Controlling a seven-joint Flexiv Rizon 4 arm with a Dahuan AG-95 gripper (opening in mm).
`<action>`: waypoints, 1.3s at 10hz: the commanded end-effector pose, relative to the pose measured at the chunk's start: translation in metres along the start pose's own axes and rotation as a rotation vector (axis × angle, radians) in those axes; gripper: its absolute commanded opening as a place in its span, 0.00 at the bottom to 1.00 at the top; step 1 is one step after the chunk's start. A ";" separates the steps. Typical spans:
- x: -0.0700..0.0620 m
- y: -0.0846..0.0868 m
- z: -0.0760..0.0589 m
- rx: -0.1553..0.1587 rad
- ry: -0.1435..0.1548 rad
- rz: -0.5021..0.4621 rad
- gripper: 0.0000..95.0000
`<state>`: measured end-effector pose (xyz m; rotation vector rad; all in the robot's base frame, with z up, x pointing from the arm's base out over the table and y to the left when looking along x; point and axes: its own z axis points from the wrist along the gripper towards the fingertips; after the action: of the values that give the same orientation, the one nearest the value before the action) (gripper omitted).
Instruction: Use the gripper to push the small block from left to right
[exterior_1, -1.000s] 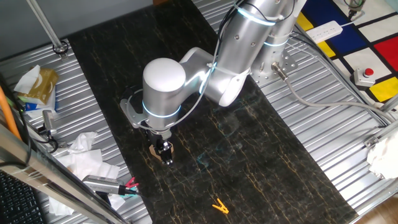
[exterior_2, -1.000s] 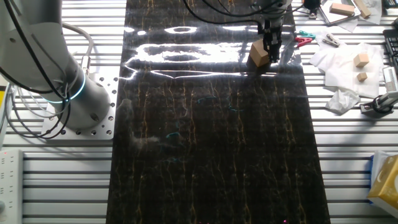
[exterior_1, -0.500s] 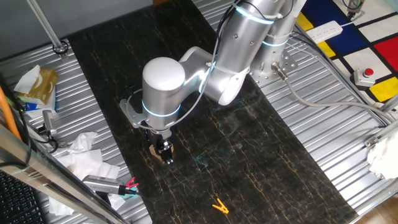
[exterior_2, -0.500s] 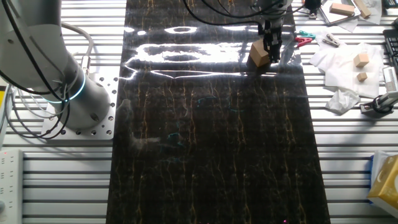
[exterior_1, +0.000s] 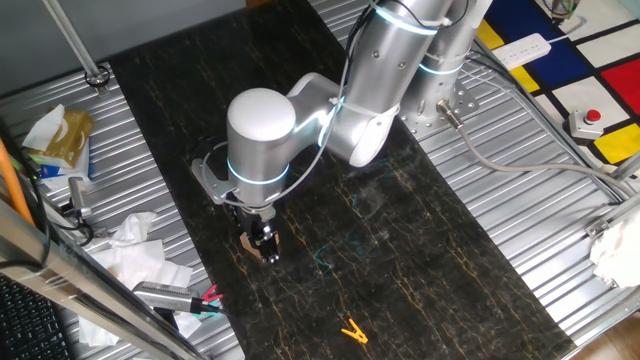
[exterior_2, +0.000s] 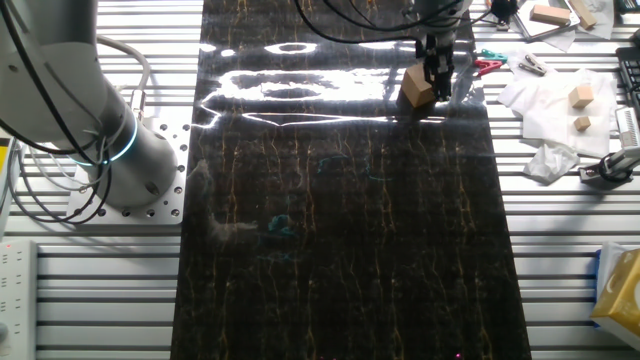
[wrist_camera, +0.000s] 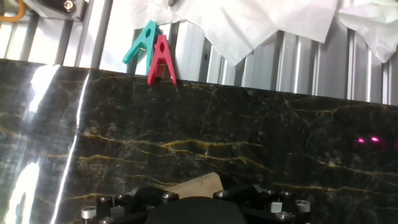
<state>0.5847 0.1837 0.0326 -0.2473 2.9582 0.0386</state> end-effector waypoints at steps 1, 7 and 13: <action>0.000 0.000 0.000 0.003 -0.002 0.006 1.00; -0.003 0.005 0.003 -0.026 -0.002 0.099 1.00; -0.007 0.009 0.004 -0.085 -0.012 0.148 1.00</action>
<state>0.5908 0.1944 0.0289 -0.0291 2.9591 0.1895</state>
